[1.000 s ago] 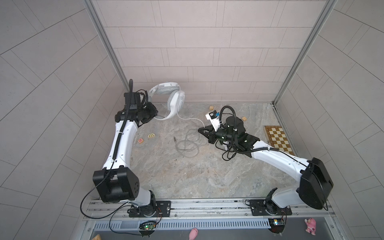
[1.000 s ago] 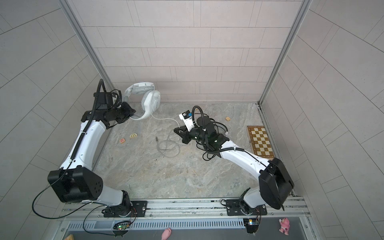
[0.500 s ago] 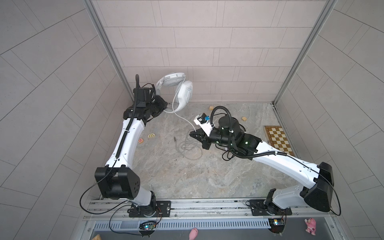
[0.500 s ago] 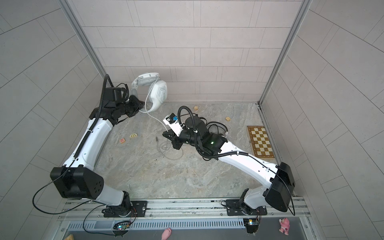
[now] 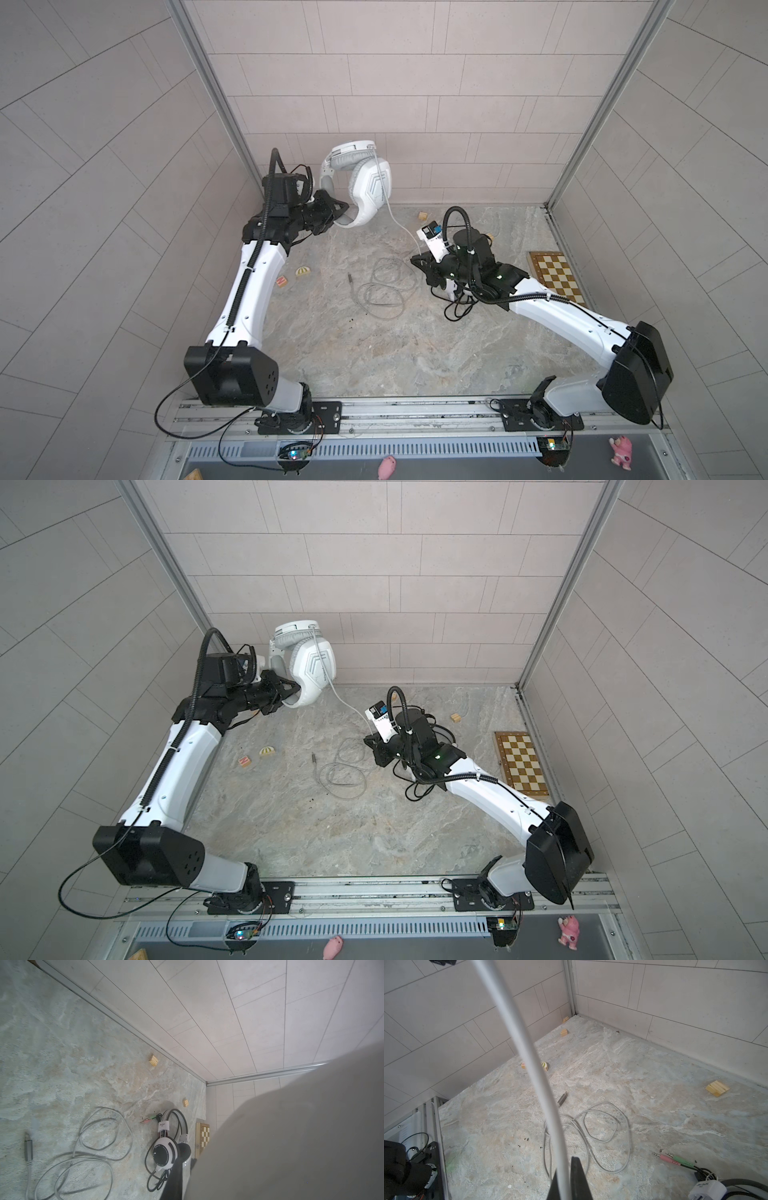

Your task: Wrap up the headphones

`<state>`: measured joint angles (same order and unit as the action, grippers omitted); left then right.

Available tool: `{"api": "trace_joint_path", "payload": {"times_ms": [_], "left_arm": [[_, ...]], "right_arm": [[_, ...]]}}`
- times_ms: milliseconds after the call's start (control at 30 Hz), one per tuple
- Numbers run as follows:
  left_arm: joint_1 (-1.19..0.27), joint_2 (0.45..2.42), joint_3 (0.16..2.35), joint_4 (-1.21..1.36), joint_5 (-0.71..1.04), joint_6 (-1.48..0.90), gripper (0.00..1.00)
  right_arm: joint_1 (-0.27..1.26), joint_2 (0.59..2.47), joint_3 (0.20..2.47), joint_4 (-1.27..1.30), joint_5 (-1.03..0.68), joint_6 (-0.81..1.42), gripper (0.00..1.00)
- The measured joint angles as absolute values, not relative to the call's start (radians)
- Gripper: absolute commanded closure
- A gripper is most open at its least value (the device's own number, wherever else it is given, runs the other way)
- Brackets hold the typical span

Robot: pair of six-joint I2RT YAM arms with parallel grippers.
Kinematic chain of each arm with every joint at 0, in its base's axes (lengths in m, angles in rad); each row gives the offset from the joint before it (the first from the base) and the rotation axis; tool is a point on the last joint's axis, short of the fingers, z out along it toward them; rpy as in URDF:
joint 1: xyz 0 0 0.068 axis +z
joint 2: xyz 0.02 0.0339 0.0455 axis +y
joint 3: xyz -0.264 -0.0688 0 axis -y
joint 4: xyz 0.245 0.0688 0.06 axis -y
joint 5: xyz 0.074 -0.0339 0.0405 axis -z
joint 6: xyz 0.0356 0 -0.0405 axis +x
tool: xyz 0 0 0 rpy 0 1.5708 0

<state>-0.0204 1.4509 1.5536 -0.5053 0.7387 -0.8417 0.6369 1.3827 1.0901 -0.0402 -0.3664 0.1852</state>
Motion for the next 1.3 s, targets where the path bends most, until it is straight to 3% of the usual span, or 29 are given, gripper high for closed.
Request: {"api": "trace_joint_path", "payload": {"times_ms": [600, 933, 1300], "left_arm": [[-0.066, 1.417, 1.547, -0.506, 0.802, -0.838, 1.00], [-0.101, 1.410, 1.527, -0.564, 0.820, -0.774, 1.00], [-0.244, 1.398, 1.417, -0.667, 0.937, -0.571, 1.00]], "right_arm": [[0.733, 1.457, 1.166, 0.020, -0.456, 0.225, 0.99], [0.648, 1.435, 1.109, 0.017, -0.372, 0.227, 0.99], [0.569, 1.417, 1.037, 0.070, -0.365, 0.279, 0.94]]}}
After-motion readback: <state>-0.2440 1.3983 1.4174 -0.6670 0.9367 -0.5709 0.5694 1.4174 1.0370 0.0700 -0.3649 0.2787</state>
